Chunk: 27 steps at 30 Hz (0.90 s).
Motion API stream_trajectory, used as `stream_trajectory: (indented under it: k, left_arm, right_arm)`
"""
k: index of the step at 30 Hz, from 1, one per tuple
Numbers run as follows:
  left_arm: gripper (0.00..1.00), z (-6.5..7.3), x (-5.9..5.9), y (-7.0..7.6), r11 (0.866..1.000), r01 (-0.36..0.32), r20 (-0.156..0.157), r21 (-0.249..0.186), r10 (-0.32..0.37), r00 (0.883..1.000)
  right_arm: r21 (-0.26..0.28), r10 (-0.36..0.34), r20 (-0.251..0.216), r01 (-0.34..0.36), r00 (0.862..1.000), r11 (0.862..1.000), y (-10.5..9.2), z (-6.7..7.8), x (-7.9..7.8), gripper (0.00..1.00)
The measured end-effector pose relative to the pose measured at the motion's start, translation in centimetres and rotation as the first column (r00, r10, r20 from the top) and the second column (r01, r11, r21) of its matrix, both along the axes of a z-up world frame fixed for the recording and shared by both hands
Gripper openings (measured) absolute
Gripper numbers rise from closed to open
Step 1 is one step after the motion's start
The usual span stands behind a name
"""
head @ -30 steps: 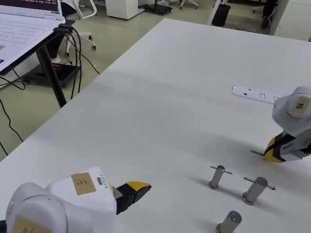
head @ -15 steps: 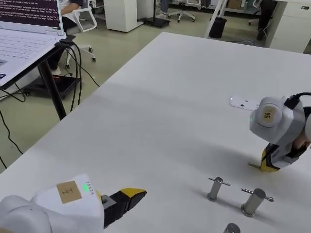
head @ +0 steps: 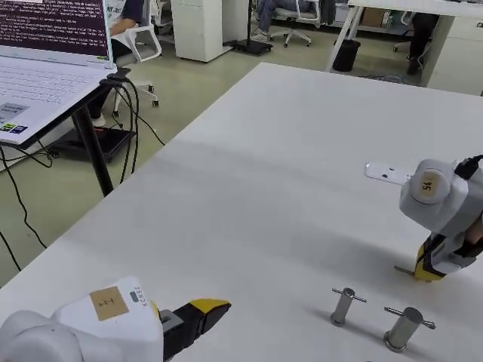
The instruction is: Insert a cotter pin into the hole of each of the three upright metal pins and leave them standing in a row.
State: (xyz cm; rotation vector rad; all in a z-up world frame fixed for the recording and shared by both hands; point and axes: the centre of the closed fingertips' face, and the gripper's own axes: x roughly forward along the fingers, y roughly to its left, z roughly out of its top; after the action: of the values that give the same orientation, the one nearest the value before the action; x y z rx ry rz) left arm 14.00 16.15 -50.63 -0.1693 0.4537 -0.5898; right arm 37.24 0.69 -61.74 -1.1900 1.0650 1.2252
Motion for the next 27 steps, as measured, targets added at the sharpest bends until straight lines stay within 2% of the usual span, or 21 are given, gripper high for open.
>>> stream_trajectory:
  k: [4,10,14,18,21,22,27]
  left_arm:
    - [0.83,0.8,0.3,0.5,0.999,-0.030,0.019,-0.041,0.031,0.999]
    - [0.82,1.1,0.4,1.0,0.998,-0.050,0.026,-0.043,0.051,0.998]
    - [0.82,1.3,0.4,1.1,0.998,-0.055,0.034,-0.039,0.056,0.998]
    - [0.79,1.6,0.5,1.1,0.998,-0.054,0.040,-0.043,0.056,0.998]
    - [0.77,1.9,0.8,1.3,0.995,-0.072,0.040,-0.066,0.075,0.996]
    - [0.77,1.9,1.0,1.4,0.994,-0.084,0.035,-0.074,0.086,0.996]
    - [0.70,2.2,1.4,1.6,0.993,-0.087,0.040,-0.079,0.091,0.995]
  right_arm:
    - [-0.016,0.033,0.023,-0.033,0.999,0.999,0.1,0.0,-0.2,0.00]
    - [-0.030,0.062,0.015,-0.061,0.998,0.998,-0.3,0.0,-0.8,0.00]
    - [-0.019,0.048,0.038,-0.047,0.998,0.999,-0.6,1.0,-0.8,0.00]
    - [0.050,0.029,0.094,-0.033,0.995,0.998,-0.1,3.0,-0.7,0.00]
    - [0.185,-0.035,0.113,0.014,0.993,0.983,1.2,4.9,-1.0,0.00]
    - [0.210,-0.043,0.121,0.017,0.992,0.977,1.3,5.4,-1.1,0.00]
    - [0.246,-0.034,0.174,-0.010,0.984,0.969,1.1,7.3,-2.3,0.00]
